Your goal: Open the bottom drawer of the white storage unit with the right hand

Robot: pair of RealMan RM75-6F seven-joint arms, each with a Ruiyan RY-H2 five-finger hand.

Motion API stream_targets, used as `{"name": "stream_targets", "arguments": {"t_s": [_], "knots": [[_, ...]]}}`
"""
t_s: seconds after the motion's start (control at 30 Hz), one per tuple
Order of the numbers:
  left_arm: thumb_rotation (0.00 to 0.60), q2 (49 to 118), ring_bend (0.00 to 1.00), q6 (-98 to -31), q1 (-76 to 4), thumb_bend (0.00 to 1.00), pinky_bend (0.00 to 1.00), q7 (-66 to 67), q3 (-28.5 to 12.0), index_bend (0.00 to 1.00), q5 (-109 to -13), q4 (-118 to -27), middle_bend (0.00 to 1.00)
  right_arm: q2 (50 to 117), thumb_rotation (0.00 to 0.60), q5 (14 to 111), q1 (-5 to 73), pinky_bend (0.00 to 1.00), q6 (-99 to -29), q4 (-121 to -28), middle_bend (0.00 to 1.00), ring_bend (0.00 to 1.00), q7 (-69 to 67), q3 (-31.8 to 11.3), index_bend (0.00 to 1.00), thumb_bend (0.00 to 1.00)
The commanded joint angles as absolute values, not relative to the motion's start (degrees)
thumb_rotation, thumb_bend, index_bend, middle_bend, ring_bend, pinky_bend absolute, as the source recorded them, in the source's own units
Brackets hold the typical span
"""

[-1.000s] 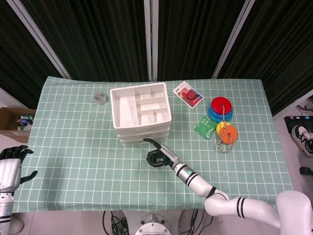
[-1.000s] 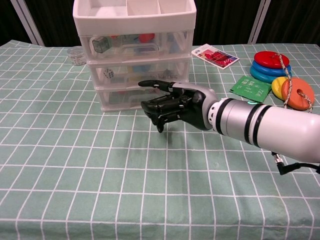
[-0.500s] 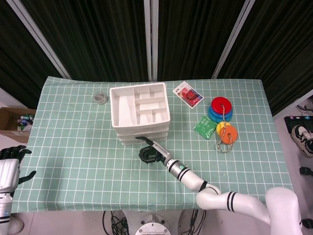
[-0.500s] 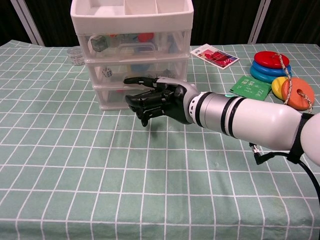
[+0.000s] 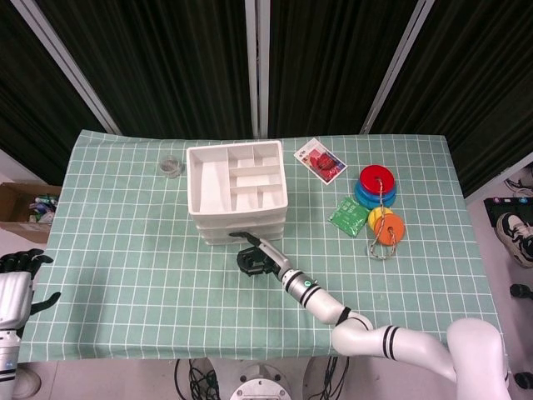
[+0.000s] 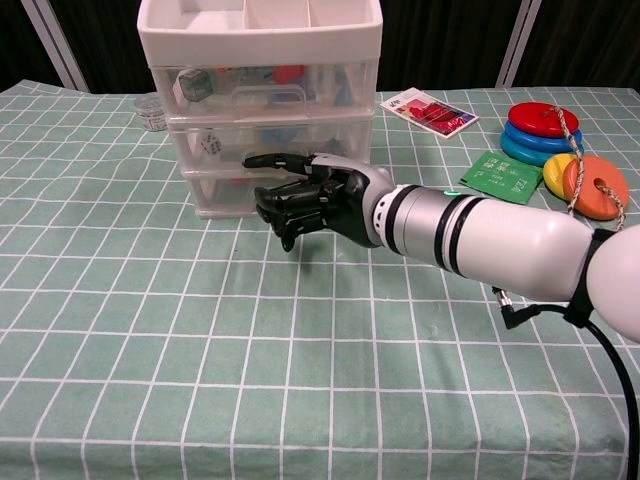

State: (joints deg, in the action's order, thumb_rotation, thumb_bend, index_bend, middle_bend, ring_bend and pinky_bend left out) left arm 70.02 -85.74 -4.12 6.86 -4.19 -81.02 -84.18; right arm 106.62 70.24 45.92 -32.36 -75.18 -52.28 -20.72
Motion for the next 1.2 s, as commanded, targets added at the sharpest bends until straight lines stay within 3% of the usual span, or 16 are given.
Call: {"name": "stream_targets", "arguments": {"t_s": [0.03,0.37,0.53,0.8,1.0,1.2], "knots": [[0.6,70.1,0.21,-85.8,-4.0,0.03,0.21,6.6,-4.2,0.37,-81.1,-83.9,0.26,106.3,0.6,71.1,45.2,0.65,-33.3,-76.1,0.66,0.66,-52.0,-19.8,0.23,0.47],[0.6,70.7,0.21,-85.7,-3.9,0.02,0.21,5.4,-4.0,0.37,-81.1,-82.7,0.26,104.3,0.6,73.9,42.1,0.65,-35.9,-81.3,0.66,0.65,-50.9,-15.5,0.23,0.47],[0.6,70.8,0.21,-85.5,-4.0,0.02,0.21,5.2,-4.2,0.37,-81.2,-82.6,0.26,100.5,0.6,76.4,41.9,0.65,-34.9,-84.5,0.58,0.64,-47.3,-12.2,0.01,0.45],[0.6,71.0,0.21,-85.4,-4.2,0.02,0.21,4.8,-4.4,0.37,-81.2,-82.1,0.26,91.6,0.6,80.3,40.0,0.66,-40.1,-94.4,0.57,0.64,-32.6,-7.4,0.0,0.37],[0.6,71.0,0.21,-85.5,-4.2,0.02,0.21,5.1,-4.3,0.37,-81.3,-82.3,0.26,87.3,0.6,80.3,37.9,0.7,-46.8,-100.6,0.58,0.65,-23.5,-7.7,0.0,0.37],[0.6,70.8,0.21,-85.7,-4.3,0.02,0.21,5.6,-4.4,0.37,-81.5,-82.9,0.26,86.5,0.6,74.2,39.1,0.71,-47.0,-100.9,0.58,0.67,-16.8,-10.1,0.0,0.37]]}}
